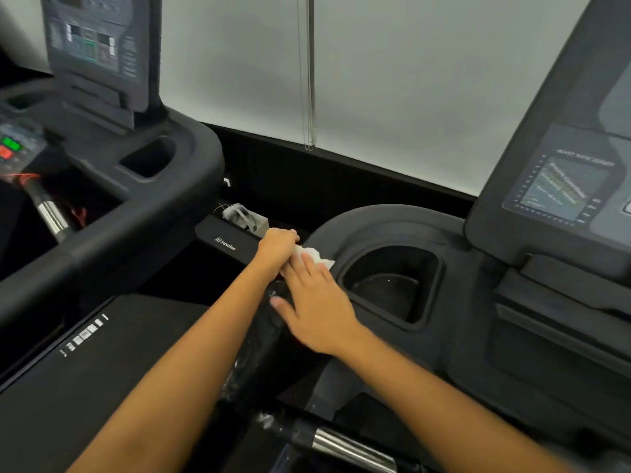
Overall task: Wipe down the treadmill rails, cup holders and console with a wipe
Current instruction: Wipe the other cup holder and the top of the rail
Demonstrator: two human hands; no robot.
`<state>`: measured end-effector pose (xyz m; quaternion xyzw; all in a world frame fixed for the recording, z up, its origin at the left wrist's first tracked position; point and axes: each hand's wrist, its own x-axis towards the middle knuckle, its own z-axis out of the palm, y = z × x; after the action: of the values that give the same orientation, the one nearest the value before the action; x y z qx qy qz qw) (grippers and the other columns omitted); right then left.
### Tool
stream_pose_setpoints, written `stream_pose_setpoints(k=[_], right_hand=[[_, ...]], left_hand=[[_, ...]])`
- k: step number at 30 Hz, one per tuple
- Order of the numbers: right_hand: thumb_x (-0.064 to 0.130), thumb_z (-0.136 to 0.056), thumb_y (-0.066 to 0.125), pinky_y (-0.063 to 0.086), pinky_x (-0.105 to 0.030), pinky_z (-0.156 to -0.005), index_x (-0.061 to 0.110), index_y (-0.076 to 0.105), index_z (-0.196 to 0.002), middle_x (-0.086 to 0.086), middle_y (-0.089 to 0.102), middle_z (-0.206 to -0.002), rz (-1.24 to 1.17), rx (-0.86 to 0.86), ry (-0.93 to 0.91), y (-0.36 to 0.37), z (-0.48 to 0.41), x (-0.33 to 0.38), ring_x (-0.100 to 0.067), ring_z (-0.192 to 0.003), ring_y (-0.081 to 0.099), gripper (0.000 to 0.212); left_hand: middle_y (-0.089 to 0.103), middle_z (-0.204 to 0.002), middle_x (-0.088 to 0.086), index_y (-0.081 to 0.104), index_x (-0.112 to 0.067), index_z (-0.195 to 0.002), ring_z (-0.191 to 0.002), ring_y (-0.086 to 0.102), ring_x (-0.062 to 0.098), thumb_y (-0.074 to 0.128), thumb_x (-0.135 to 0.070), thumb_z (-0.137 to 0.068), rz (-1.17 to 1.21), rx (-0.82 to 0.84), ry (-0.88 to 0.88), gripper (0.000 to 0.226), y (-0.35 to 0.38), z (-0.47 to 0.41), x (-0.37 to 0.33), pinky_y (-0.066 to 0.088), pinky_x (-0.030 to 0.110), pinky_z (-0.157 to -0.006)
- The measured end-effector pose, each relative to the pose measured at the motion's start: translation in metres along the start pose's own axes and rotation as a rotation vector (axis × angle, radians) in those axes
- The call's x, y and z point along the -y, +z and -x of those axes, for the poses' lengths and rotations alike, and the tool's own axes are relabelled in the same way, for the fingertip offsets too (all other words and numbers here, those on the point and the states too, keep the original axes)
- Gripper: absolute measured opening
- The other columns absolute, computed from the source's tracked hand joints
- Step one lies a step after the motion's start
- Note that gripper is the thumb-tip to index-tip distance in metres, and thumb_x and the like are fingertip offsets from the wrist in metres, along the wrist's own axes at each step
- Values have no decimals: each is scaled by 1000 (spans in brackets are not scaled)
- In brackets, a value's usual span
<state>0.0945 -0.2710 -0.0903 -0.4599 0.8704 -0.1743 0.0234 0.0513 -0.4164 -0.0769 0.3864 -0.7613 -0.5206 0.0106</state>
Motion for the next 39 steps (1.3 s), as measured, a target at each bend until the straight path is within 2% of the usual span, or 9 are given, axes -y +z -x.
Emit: stream_pose_setpoints(k=[3, 6, 12, 18, 22, 26, 31, 36, 39], right_hand=[[55, -95, 36, 16, -45, -119, 12, 22, -150, -11, 17, -159, 44, -44, 158, -18, -27, -57, -25, -147, 12, 71], [60, -97, 24, 4, -47, -120, 7, 9, -153, -16, 0, -161, 28, 100, 416, -42, -63, -98, -28, -149, -3, 79], [59, -97, 23, 0, -43, -121, 6, 2, -154, -16, -11, -160, -141, 45, 225, -13, 10, 6, -29, -148, -13, 81], [50, -101, 26, -6, -39, -119, -1, -8, -151, -18, -20, -157, -243, 46, 461, -9, -9, 17, -28, -146, -18, 79], [40, -103, 29, -3, -44, -119, -5, -8, -150, -24, -16, -157, -200, 32, 666, -28, -64, -25, -34, -146, -16, 75], [42, -102, 32, 0, -46, -119, -5, -3, -150, -28, -14, -156, -121, 4, 521, -11, -32, 4, -39, -146, -14, 76], [51, -95, 17, -4, -45, -120, 2, -9, -152, -21, -22, -156, -140, 151, 215, 10, 59, 65, -35, -145, -20, 79], [52, -100, 27, 1, -45, -120, 1, 1, -153, -24, -12, -158, -60, 94, 373, -14, -18, -2, -35, -147, -13, 77], [52, -101, 25, 1, -45, -119, 1, 1, -153, -24, -11, -158, -80, 122, 414, -25, -43, -19, -35, -147, -14, 77]], left_hand=[[60, -87, 10, 60, -15, -76, -81, 57, 27, 45, -30, -94, 1, 82, 9, 28, -1, 7, -3, 47, 38, -74], [68, -97, 5, 69, -16, -101, -89, 63, 23, 39, -40, -97, 35, 157, 1, 39, -3, 14, -7, 50, 36, -82], [68, -98, 4, 64, -7, -113, -79, 61, 13, 33, -42, -102, 181, 149, -23, 48, -3, 11, -5, 43, 23, -60], [59, -101, 9, 55, -3, -124, -93, 56, 24, 40, -41, -99, 19, 86, -46, 48, 9, 16, -18, 45, 34, -83], [64, -106, 9, 60, -6, -121, -92, 59, 20, 38, -40, -99, 0, 132, 3, 46, 7, 23, -19, 45, 33, -80], [62, -113, 7, 54, -9, -122, -103, 57, 20, 35, -54, -97, 147, 173, -71, 55, -1, 21, -9, 44, 35, -95], [62, -91, 4, 56, -9, -105, -82, 61, 16, 37, -57, -97, 302, 249, -114, 52, -18, 23, -1, 47, 29, -70], [58, -125, 16, 40, -5, -138, -102, 61, 23, 36, -52, -99, 310, 295, -141, 61, -30, 35, -1, 48, 28, -77], [58, -129, 16, 39, -1, -141, -89, 62, 17, 40, -44, -101, 236, 276, -109, 59, -35, 44, 4, 48, 25, -69]])
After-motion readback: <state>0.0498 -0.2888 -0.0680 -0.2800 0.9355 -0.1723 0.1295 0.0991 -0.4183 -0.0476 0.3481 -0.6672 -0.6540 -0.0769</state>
